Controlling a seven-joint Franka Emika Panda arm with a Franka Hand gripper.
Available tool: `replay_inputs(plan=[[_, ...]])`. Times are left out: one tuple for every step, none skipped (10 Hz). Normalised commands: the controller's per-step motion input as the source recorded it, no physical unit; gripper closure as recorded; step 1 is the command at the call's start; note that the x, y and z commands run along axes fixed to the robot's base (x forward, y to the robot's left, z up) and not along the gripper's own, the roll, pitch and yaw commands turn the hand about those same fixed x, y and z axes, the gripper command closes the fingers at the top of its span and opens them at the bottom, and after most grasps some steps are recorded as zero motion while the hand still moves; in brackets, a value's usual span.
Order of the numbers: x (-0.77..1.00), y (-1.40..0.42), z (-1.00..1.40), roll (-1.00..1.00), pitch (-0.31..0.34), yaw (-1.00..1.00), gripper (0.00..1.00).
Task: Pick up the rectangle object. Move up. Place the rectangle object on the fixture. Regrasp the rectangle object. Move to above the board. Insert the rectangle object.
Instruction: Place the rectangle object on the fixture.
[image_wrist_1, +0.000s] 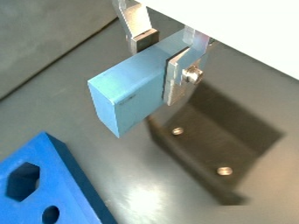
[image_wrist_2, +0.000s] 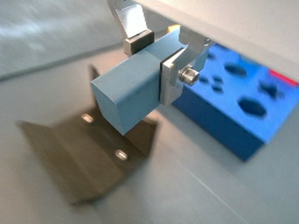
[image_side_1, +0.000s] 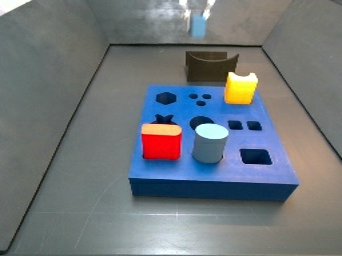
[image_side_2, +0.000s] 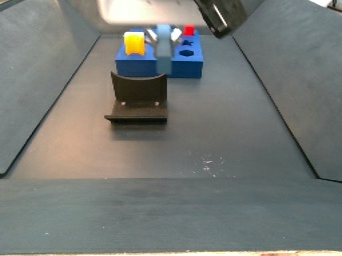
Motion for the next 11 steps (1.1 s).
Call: replay_inputs(plan=[[0.75,0.82,0.84,-1.00,0.091,0.05,1.00],[0.55,0.58,0.51,-1.00,0.121,0.03,1.00],[0.42,0.40,0.26,-1.00,0.150,0.01,1.00],[0.30,0.19,-0.01,-1.00,0.177,-0.03,1.00],[0.24,0.07,-0.01,-1.00,0.216,-0.07,1.00],[0.15,0.06,0.02,-0.78,0.239,-0.06,1.00],[0.11,0.07,0.01,-0.68,0.229,-0.08,1.00],[0.07,0.05,-0.01,-0.50,0.164,-0.10,1.00],[0.07,0.05,-0.01,-0.40,0.135,-0.11,1.00],[0.12,0.08,-1.00,-1.00,0.045,-0.16,1.00],[0.12,0.08,-1.00,-1.00,0.041,-0.16,1.00]])
